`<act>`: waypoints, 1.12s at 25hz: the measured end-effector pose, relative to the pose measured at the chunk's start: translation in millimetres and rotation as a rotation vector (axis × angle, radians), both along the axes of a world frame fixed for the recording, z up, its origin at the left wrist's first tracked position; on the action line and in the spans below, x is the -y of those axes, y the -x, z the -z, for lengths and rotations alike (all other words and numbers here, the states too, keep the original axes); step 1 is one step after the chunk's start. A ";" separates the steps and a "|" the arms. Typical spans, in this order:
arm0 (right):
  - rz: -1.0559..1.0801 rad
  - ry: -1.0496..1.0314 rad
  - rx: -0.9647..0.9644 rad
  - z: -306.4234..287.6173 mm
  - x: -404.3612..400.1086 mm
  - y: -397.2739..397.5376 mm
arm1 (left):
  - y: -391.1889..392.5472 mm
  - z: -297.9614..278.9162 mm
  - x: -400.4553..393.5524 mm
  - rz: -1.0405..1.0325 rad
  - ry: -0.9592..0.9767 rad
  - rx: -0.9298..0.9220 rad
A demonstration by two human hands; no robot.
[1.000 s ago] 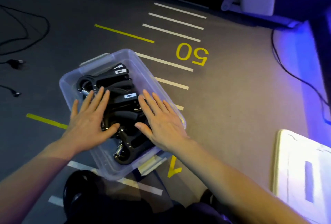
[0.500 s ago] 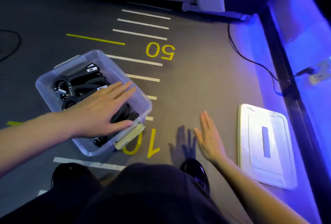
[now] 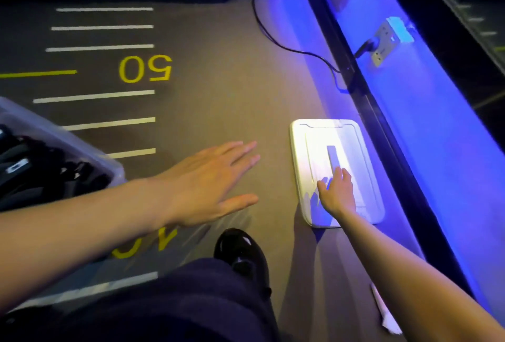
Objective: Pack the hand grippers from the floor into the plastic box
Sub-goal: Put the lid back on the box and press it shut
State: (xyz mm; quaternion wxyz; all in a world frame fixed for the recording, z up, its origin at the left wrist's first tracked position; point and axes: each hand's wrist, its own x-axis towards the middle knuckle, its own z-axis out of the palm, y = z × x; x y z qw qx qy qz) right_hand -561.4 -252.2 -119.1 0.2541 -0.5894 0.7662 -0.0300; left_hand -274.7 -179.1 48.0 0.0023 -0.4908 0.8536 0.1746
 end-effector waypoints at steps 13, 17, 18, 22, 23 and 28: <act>0.138 0.037 -0.235 40.7 88.8 5.7 | 36.5 50.7 50.5 -0.092 0.060 0.154; 0.149 0.041 -0.163 48.0 97.4 15.7 | 33.1 48.0 51.2 -0.130 0.023 0.150; 0.147 0.043 -0.157 47.8 98.5 17.3 | 31.3 46.7 50.3 -0.140 0.036 0.142; 0.130 0.073 -0.112 26.7 95.6 14.4 | 23.1 41.9 46.1 -0.151 -0.029 0.222; 0.120 0.093 -0.102 16.8 93.9 11.2 | 21.8 38.5 46.0 -0.157 -0.029 0.238; -0.045 0.213 0.027 -47.0 82.1 -40.7 | 3.7 29.7 41.0 -0.167 -0.008 0.304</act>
